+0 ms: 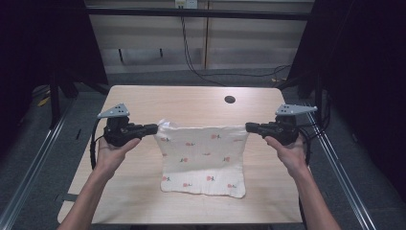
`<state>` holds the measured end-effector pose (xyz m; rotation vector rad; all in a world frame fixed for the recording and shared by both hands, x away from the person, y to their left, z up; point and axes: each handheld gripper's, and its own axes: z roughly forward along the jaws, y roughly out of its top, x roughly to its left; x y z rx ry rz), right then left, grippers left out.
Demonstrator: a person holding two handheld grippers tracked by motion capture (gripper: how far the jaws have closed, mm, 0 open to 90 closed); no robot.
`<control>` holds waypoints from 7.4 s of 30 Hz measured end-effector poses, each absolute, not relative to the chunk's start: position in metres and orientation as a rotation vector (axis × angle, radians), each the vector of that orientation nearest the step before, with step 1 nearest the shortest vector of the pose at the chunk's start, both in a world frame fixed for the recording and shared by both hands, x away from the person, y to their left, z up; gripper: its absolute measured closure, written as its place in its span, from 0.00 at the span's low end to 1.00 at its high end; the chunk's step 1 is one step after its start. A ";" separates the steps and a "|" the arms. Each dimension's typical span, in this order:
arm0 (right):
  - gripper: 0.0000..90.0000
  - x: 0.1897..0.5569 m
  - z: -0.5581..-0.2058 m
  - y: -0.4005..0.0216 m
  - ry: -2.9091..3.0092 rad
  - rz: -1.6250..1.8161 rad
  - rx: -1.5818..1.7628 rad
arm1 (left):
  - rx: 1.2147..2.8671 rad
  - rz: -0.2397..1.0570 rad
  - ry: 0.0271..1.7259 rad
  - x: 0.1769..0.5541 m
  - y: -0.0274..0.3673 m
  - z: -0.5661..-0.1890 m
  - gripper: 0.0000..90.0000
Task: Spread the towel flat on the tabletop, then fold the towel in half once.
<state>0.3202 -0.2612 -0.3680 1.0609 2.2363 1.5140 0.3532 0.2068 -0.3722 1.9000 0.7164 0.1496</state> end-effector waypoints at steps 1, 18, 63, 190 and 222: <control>0.99 0.323 -0.369 -0.260 2.239 1.511 1.063 | 1.901 0.147 0.724 0.355 0.206 -0.374 0.97; 0.99 0.374 -0.394 -0.250 2.236 1.400 1.158 | 1.893 0.130 0.785 0.375 0.208 -0.394 0.97; 0.67 0.348 -0.430 -0.242 2.300 1.259 1.194 | 2.052 0.045 0.799 0.367 0.201 -0.444 0.70; 0.97 0.409 -0.498 -0.218 2.393 1.182 1.302 | 2.090 0.088 1.003 0.431 0.192 -0.500 0.63; 0.97 0.404 -0.483 -0.228 2.402 1.249 1.265 | 2.065 0.067 0.925 0.435 0.181 -0.484 0.97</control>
